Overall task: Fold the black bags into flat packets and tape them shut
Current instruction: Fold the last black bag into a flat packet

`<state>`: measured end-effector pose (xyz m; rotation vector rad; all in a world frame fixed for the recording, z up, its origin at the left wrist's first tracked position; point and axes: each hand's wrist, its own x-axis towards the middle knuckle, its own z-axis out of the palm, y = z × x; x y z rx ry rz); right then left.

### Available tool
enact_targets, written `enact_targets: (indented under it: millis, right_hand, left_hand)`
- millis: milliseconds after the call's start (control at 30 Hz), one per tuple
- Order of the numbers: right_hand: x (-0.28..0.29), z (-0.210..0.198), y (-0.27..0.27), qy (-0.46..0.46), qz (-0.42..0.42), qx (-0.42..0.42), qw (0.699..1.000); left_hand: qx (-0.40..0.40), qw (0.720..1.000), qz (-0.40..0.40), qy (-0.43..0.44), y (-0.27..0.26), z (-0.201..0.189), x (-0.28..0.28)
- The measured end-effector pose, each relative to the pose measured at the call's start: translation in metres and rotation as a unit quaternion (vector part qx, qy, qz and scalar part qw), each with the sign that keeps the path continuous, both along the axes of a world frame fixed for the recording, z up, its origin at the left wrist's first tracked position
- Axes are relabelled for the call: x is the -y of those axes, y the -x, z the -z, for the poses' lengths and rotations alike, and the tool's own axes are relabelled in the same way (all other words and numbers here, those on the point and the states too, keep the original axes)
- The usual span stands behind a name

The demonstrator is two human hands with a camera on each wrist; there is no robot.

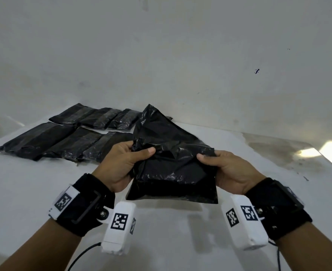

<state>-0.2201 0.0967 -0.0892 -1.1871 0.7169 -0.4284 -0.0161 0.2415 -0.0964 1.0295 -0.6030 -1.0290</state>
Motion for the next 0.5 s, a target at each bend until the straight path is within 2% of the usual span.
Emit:
enact_targets:
  millis: [67, 267, 500]
  right_hand:
    - [-0.003, 0.006, -0.004, 0.013, 0.027, -0.007, 1.0]
    - [-0.016, 0.035, -0.005, 0.019, 0.061, -0.101, 0.993]
    - [-0.02, 0.056, 0.005, -0.01, 0.081, -0.103, 0.991]
  left_hand:
    - [0.0, 0.999, -0.003, -0.032, -0.002, 0.006, -0.001]
    - [0.02, 0.984, 0.023, -0.176, -0.001, 0.032, -0.006]
    - [0.047, 0.973, 0.036, -0.222, -0.004, 0.043, -0.009]
